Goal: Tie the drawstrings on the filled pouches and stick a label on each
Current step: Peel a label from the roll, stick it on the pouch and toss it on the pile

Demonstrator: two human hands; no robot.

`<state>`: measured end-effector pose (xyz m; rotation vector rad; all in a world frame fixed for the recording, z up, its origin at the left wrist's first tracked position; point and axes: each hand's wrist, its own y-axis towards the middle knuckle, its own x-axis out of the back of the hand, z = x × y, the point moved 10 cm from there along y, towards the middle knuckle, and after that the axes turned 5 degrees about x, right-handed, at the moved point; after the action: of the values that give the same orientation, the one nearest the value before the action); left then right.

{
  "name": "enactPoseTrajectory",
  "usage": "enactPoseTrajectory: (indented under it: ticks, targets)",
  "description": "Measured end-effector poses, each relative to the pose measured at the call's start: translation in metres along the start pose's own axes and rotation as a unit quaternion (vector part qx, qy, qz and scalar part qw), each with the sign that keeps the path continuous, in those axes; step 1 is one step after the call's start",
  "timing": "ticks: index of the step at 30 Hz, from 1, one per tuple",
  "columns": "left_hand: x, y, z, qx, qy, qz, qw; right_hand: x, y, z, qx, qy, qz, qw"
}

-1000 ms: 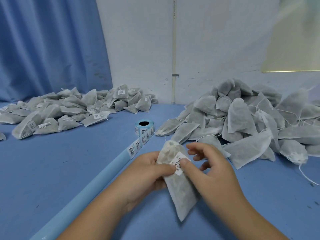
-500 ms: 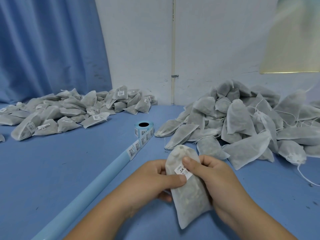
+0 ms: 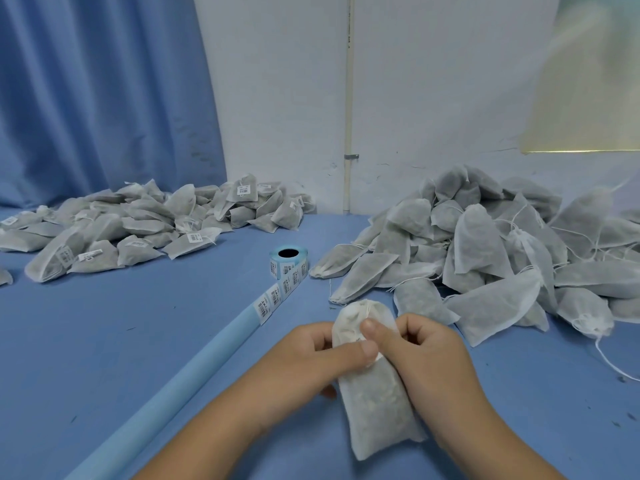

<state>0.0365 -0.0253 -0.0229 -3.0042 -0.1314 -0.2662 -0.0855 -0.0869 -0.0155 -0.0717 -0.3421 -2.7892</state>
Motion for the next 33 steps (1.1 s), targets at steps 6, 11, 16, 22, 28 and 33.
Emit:
enactPoseTrajectory:
  ticks: [6,11,16,22,28,33]
  targets:
    - [0.007,0.0,-0.005,-0.012,-0.026,-0.046,0.999,-0.004,-0.001,0.005,0.026,-0.004,0.001,1.0]
    - [0.009,0.0,-0.005,-0.026,-0.135,-0.042,0.99,-0.012,-0.005,0.012,0.04,0.028,0.031,0.998]
    - [0.0,0.0,-0.007,-0.035,-0.22,0.006,0.975,-0.035,-0.009,-0.001,-0.051,0.187,0.142,0.971]
    - [-0.009,-0.002,-0.011,-0.041,-0.107,0.057,0.992,-0.028,-0.006,-0.013,-0.085,0.212,0.106,0.968]
    - [0.002,0.001,-0.003,-0.006,-0.15,0.037,0.988,-0.029,-0.005,-0.015,-0.084,0.167,0.114,0.976]
    - [0.043,0.003,-0.005,-0.006,-0.222,-0.101,0.97,-0.041,-0.008,0.001,0.008,0.04,0.158,0.987]
